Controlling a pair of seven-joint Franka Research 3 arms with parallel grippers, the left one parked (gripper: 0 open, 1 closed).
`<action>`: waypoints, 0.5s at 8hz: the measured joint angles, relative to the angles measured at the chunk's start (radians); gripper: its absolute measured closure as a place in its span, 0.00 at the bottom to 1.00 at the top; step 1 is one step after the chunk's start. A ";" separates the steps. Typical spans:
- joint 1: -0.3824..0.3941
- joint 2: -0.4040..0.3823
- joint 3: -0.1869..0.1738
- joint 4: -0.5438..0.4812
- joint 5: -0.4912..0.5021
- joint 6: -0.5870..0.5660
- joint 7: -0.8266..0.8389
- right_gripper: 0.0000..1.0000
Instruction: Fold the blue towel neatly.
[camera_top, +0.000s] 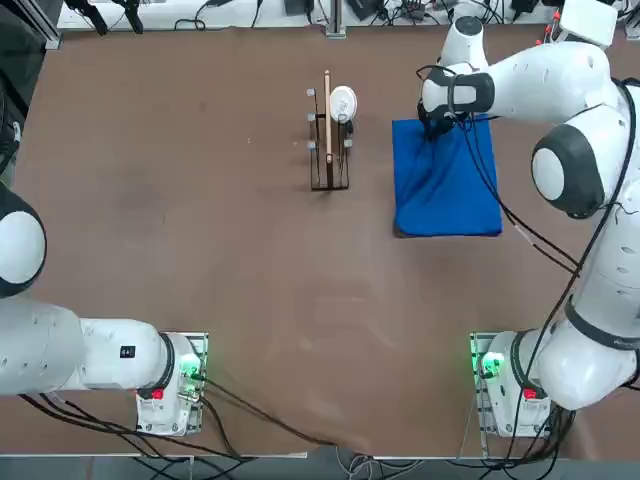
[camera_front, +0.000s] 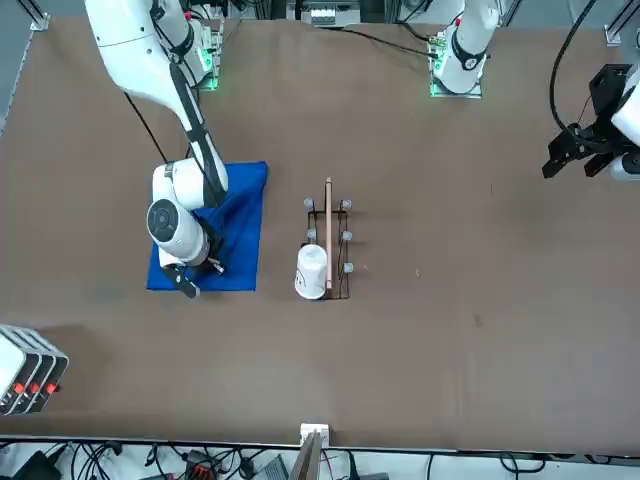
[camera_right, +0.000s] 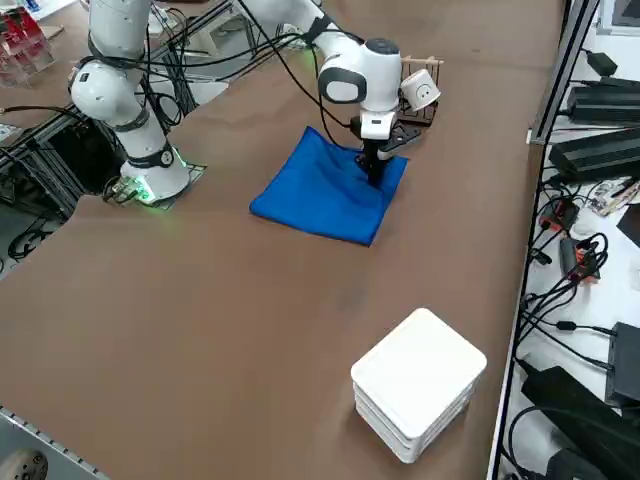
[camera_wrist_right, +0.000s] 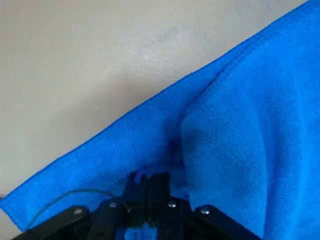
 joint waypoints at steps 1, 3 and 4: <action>0.000 0.000 0.001 0.001 0.000 0.000 0.000 0.98; 0.002 -0.001 0.005 0.014 0.000 0.003 0.000 0.98; 0.003 -0.002 0.009 0.029 0.000 0.004 0.000 0.98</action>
